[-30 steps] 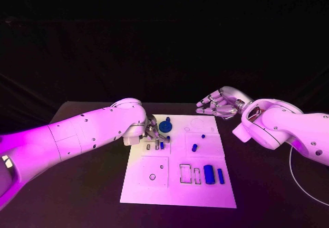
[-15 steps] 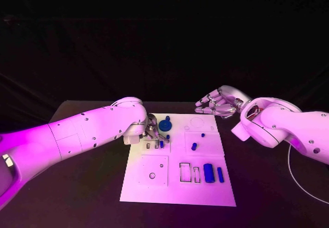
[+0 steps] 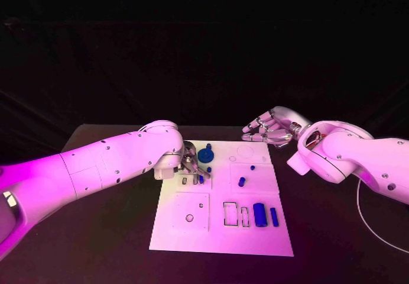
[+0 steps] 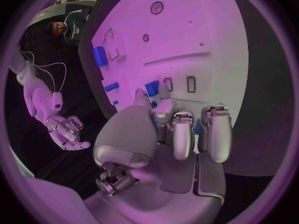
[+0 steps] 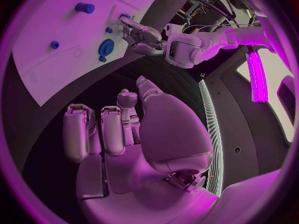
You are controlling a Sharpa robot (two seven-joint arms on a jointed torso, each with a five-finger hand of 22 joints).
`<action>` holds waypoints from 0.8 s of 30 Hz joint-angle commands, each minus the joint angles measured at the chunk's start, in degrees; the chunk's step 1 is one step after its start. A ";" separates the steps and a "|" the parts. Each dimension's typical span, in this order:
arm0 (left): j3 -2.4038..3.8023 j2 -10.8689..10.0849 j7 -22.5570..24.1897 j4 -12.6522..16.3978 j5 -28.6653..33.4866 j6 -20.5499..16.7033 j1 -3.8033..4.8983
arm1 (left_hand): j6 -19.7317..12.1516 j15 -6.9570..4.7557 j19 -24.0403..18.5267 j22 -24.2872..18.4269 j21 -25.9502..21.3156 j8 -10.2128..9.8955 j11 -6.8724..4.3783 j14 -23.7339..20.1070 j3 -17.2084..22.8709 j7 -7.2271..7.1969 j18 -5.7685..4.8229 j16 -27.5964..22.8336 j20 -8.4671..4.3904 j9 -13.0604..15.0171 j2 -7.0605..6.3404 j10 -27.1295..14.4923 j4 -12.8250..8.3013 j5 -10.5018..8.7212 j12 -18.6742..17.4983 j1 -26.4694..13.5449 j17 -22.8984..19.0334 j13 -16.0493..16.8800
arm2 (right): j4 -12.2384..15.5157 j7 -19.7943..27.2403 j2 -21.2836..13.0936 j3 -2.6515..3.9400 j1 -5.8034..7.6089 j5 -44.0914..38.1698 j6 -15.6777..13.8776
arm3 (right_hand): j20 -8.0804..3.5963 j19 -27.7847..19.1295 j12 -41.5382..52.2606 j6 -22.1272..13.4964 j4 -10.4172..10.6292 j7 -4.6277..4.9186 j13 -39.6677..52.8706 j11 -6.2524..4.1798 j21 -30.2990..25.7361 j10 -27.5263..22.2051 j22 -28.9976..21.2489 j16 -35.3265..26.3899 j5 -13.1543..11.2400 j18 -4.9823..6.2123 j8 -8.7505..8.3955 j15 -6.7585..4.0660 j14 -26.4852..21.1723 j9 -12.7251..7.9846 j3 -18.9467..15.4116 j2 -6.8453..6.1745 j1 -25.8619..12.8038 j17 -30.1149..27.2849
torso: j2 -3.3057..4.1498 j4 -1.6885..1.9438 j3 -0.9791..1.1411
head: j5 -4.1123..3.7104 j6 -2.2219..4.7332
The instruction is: Assemble the parts on the task board
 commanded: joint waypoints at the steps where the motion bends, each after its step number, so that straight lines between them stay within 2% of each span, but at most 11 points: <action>1: 0.03 0.11 0.08 0.39 0.38 1.21 0.00 | -0.37 -0.32 4.04 9.90 0.20 0.45 -0.20 6.14 0.31 -0.08 -1.16 0.17 -0.34 0.26 -0.01 0.00 -0.38 -0.15 0.12 0.94 15.10 0.06 | -0.09 -0.16 0.20 -0.02 -0.06 -1.65 0.63 | -0.04 -0.52 -0.26 0.57 0.12 -0.05 -0.07 -0.20 -0.24 -0.18 0.02 -0.28 0.29 0.92 0.43 -0.42 2.81 0.08 -0.29 0.75 0.11 -0.11 | 0.01 -0.03 0.03 | 0.06 -0.06; 10: 0.03 0.05 0.18 0.51 1.31 0.36 0.00 | -0.83 -0.33 4.01 9.89 0.17 0.84 -0.23 6.14 1.80 -0.08 -1.15 0.17 -0.34 1.13 1.09 -0.03 -1.43 -0.14 0.05 3.00 15.10 0.07 | -0.25 -0.23 0.41 -0.05 -0.10 -1.74 0.58 | -0.05 -0.52 -0.26 0.63 0.11 -0.07 -0.09 -0.23 -0.25 -0.14 0.01 -0.29 0.36 0.92 0.46 -0.44 2.82 0.09 -0.29 0.78 0.17 -0.12 | 0.03 0.00 0.04 | 0.00 -0.26; 16: 0.04 -0.04 0.29 0.48 1.68 -0.60 0.00 | -2.59 -0.79 3.86 9.58 -0.06 0.26 -0.79 6.14 7.83 -0.64 -1.06 0.17 -0.65 1.58 4.02 -0.77 -6.86 -0.05 -0.92 11.59 15.10 -0.65 | -0.39 -0.35 0.47 -0.06 -0.12 -1.63 0.75 | -0.07 -0.53 -0.34 0.70 0.07 -0.10 -0.20 -0.25 -0.28 -0.12 -0.02 -0.35 0.46 0.92 0.49 -0.46 2.81 0.10 -0.29 0.81 0.26 -0.18 | 0.02 0.03 0.04 | -0.04 -0.38; 18: 0.04 -0.08 0.32 0.50 1.71 -0.87 0.00 | -3.03 -0.81 3.84 9.55 -0.09 -0.07 -0.73 6.14 9.27 -0.53 -1.06 0.17 -0.74 1.57 4.29 -1.06 -7.84 -0.02 -1.30 12.97 15.10 -0.90 | -0.41 -0.38 0.48 -0.07 -0.12 -1.62 0.82 | -0.07 -0.53 -0.33 0.71 0.07 -0.10 -0.19 -0.26 -0.28 -0.11 -0.02 -0.35 0.48 0.92 0.50 -0.46 2.81 0.10 -0.29 0.82 0.27 -0.18 | 0.03 0.00 0.03 | -0.03 -0.43; 20: 0.04 -0.14 0.35 0.50 1.73 -1.08 0.00 | -3.82 -0.80 3.76 9.37 -0.22 -0.67 -0.65 6.14 12.21 -0.39 -1.01 0.17 -0.79 1.50 4.68 -1.63 -9.79 0.77 -2.05 15.57 15.10 -1.42 | -0.45 -0.41 0.50 -0.08 -0.13 -1.62 0.90 | -0.08 -0.52 -0.31 0.72 0.06 -0.11 -0.19 -0.26 -0.28 -0.08 -0.02 -0.35 0.52 0.92 0.50 -0.47 2.82 0.11 -0.29 0.82 0.29 -0.17 | 0.02 -0.01 0.03 | -0.03 -0.45; 22: 0.04 -0.23 0.42 0.49 1.74 -1.20 0.00 | -4.23 -0.53 3.71 9.26 -0.31 -1.05 -0.34 6.14 15.00 0.05 -1.00 0.17 -0.66 1.55 4.28 -2.07 -10.92 1.40 -2.80 16.48 15.10 -1.98 | -0.48 -0.43 0.52 -0.09 -0.15 -1.61 1.00 | -0.08 -0.52 -0.31 0.72 0.06 -0.11 -0.19 -0.26 -0.28 -0.08 -0.02 -0.35 0.52 0.92 0.50 -0.47 2.82 0.11 -0.29 0.82 0.29 -0.17 | 0.02 -0.01 0.04 | -0.04 -0.45; 24: 0.04 -0.37 0.49 0.50 1.81 -1.18 0.00 | -4.12 -0.04 3.67 9.22 -0.39 -1.28 -0.11 6.14 19.89 0.55 -0.98 0.17 -0.21 1.88 2.42 -1.99 -11.08 1.63 -3.29 14.84 15.10 -2.37 | -0.49 -0.44 0.52 -0.10 -0.16 -1.61 1.09 | -0.09 -0.51 -0.24 0.74 0.06 -0.12 -0.16 -0.27 -0.29 -0.02 -0.01 -0.37 0.62 0.92 0.51 -0.48 2.82 0.11 -0.30 0.84 0.33 -0.18 | 0.03 0.02 0.05 | -0.04 -0.48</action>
